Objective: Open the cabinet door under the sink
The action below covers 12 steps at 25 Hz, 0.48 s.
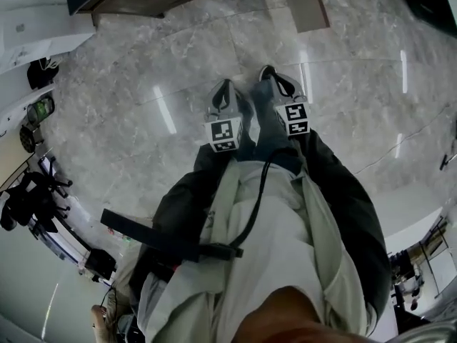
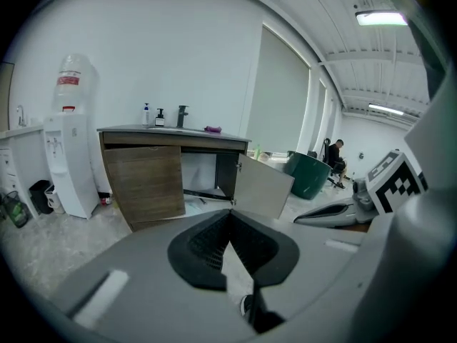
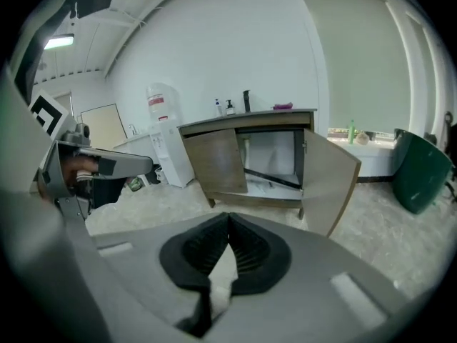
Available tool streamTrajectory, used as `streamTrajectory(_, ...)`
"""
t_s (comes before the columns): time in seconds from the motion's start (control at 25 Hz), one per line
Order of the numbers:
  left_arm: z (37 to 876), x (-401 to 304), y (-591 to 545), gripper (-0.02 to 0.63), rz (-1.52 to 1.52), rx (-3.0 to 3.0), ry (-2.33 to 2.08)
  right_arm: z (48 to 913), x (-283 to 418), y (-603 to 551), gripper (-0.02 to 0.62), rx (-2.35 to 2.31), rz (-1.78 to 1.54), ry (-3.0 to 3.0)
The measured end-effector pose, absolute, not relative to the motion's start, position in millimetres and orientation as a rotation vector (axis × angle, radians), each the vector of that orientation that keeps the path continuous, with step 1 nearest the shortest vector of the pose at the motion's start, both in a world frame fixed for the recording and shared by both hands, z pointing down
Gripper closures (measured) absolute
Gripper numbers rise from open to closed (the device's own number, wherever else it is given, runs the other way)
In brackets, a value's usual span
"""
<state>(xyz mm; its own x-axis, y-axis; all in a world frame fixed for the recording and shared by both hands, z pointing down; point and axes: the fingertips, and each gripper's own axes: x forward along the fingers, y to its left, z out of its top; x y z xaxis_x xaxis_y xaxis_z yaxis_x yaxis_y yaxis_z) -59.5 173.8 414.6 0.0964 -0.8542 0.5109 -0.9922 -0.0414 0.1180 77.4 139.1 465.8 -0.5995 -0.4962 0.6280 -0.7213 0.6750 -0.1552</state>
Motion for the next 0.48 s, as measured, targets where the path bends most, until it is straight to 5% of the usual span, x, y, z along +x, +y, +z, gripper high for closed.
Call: streamTrajectory(0.48,360,-82,150,0.6,0.377,1.928,-1.918,411,72,138,0.594,0.839,0.466,-2.368)
